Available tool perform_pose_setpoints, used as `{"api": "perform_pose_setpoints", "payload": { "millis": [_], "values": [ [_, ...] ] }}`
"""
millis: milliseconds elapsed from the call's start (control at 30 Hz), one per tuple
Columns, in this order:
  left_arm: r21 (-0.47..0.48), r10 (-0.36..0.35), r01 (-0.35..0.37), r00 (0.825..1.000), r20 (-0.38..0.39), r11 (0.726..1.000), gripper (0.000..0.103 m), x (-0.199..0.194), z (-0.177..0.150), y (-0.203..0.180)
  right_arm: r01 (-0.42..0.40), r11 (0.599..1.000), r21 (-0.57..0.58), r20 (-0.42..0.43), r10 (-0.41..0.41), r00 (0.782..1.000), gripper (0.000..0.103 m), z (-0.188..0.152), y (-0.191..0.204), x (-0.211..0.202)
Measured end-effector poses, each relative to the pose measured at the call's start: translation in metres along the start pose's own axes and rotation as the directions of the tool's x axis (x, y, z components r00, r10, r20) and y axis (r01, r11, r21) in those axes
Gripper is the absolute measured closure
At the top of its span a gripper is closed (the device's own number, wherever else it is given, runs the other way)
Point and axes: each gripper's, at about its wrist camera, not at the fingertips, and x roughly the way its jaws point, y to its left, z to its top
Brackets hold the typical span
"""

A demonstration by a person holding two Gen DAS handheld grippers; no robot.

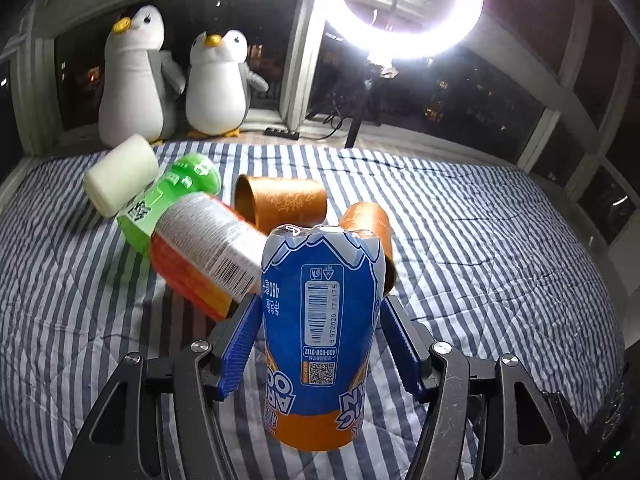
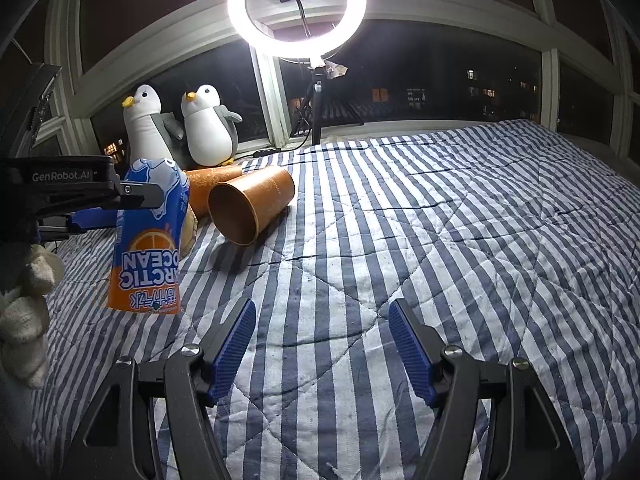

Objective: Flip cup upside down
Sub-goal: 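Rotate the held bottle cap-down with the left gripper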

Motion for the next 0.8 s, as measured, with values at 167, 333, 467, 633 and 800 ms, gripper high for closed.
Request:
{"api": "perform_pose_setpoints", "payload": {
  "millis": [167, 333, 467, 633, 800],
  "values": [
    [0.042, 0.007, -0.009, 0.999, 0.036, 0.999, 0.038, -0.004, -0.002, -0.012, 0.000, 1.000, 0.001, 0.001, 0.000, 1.000, 0.038, 0.000, 0.000, 0.000],
    [0.089, 0.017, -0.025, 0.996, 0.085, 0.996, 0.038, -0.007, -0.002, -0.021, 0.001, 1.000, 0.001, 0.003, -0.001, 1.000, 0.038, 0.000, -0.001, -0.001],
    [0.135, 0.025, -0.043, 0.991, 0.128, 0.990, 0.038, -0.007, -0.005, -0.030, 0.003, 1.000, 0.002, 0.004, -0.003, 1.000, 0.038, 0.000, -0.001, -0.001],
    [0.158, 0.022, -0.043, 0.991, 0.133, 0.986, 0.038, 0.001, -0.012, -0.034, 0.005, 1.000, 0.003, 0.003, -0.005, 1.000, 0.038, 0.000, -0.001, -0.002],
    [0.146, 0.019, -0.034, 0.994, 0.108, 0.989, 0.038, 0.010, -0.018, -0.030, 0.004, 1.000, 0.008, 0.004, -0.004, 1.000, 0.038, 0.000, -0.002, -0.003]
  ]
}}
